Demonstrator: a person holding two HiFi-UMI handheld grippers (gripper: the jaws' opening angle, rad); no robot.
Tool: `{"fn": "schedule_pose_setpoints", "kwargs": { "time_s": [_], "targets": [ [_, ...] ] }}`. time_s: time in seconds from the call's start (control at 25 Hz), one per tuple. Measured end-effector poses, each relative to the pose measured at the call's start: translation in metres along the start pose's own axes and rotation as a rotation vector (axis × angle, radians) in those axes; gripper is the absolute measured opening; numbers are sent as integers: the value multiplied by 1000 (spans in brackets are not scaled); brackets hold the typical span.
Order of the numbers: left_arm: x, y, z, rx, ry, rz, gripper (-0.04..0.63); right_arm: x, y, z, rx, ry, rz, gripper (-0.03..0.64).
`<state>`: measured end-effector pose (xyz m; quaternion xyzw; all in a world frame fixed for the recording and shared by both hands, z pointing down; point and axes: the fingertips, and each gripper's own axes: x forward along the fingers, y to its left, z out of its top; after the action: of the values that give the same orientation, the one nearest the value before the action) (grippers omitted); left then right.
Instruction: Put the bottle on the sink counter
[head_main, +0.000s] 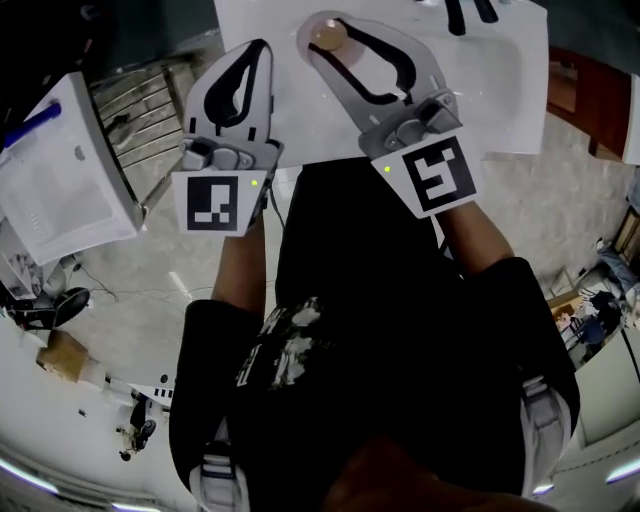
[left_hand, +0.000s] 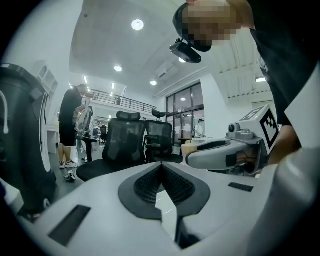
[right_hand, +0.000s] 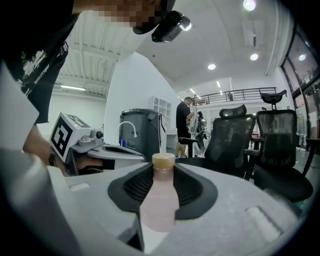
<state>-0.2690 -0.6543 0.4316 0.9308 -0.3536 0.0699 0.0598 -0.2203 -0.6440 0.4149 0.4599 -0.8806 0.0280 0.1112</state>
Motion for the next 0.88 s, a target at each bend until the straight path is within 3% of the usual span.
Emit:
{"fn": "schedule_pose_setpoints", "kwargs": {
  "time_s": [0.32,0.88],
  "targets": [
    [31,44,-39,-52,64,28,14,63,-17,-41,21,63,46,118],
    [63,80,-103,-160,127,68,14,143,-35,-121,80,128,104,118]
  ]
}}
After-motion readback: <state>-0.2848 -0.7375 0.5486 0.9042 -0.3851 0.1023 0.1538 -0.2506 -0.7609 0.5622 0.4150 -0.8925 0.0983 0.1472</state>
